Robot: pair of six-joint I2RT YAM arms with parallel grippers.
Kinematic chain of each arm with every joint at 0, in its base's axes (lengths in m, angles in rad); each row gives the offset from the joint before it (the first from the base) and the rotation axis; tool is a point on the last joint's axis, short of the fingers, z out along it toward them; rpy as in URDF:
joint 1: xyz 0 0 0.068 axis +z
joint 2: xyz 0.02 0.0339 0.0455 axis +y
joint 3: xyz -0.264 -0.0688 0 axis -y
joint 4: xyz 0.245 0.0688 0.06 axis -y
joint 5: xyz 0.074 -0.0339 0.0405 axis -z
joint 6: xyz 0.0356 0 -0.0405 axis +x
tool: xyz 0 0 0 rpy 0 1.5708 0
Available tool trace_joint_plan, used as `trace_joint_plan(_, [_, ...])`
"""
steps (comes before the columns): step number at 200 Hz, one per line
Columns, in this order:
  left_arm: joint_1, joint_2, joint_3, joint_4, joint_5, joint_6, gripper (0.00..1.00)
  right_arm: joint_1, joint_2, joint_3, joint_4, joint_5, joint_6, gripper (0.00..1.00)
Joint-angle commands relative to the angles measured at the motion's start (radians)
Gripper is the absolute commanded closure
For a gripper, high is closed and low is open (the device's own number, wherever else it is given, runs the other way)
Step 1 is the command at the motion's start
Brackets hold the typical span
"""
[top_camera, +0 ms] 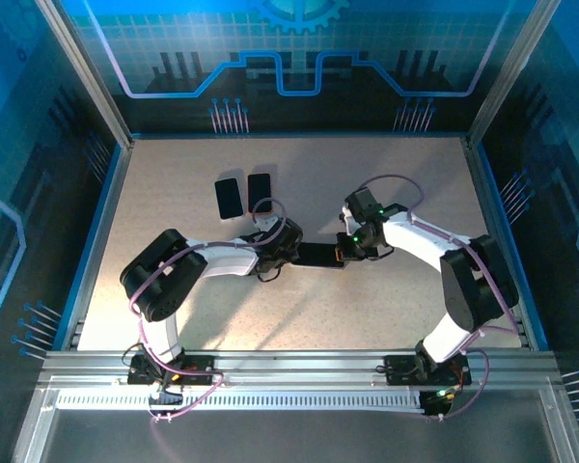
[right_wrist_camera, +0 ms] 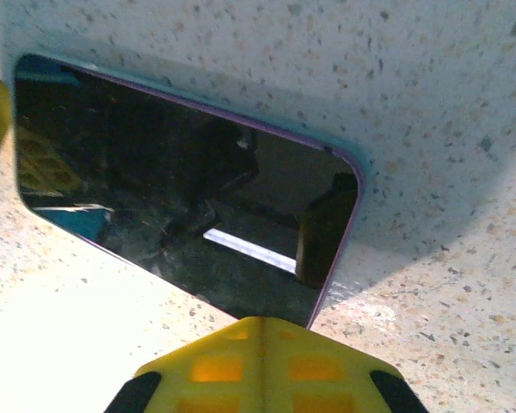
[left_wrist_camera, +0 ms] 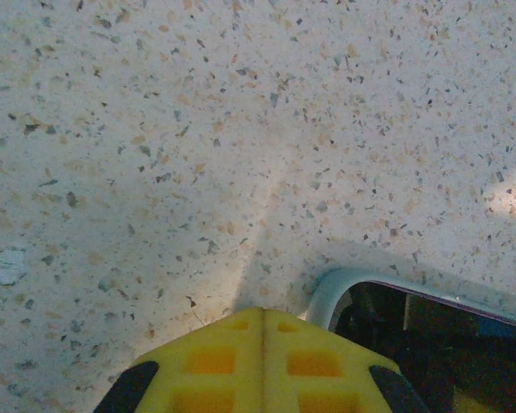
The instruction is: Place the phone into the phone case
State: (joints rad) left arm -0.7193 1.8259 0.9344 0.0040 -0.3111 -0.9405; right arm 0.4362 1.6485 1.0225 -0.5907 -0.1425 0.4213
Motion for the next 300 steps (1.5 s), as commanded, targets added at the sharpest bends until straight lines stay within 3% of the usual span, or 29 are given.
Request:
trace_joint_plan(1, [-0.016,0.003,0.015,-0.076,0.008,0.014,1.0,-0.011,0.034,-0.025,-0.001,-0.023,-0.019,1.0])
trace_joint_plan(95, [-0.017,0.012,0.02,-0.08,0.011,0.012,1.0,0.003,0.106,-0.065,0.038,-0.014,-0.017,1.0])
trace_joint_plan(153, [-0.019,0.024,0.018,-0.065,0.029,0.001,1.0,0.122,0.245,-0.108,0.068,0.06,0.007,1.0])
trace_joint_plan(184, [-0.024,0.033,0.022,-0.059,0.036,-0.003,1.0,0.208,0.314,-0.029,-0.007,0.156,0.018,1.0])
trace_joint_plan(215, [-0.026,0.031,0.02,-0.059,0.03,-0.002,1.0,0.241,0.378,-0.027,0.009,0.129,0.041,1.0])
trace_joint_plan(300, [-0.026,-0.025,0.021,-0.094,-0.009,0.031,1.0,0.136,0.102,-0.018,0.001,0.023,0.043,1.0])
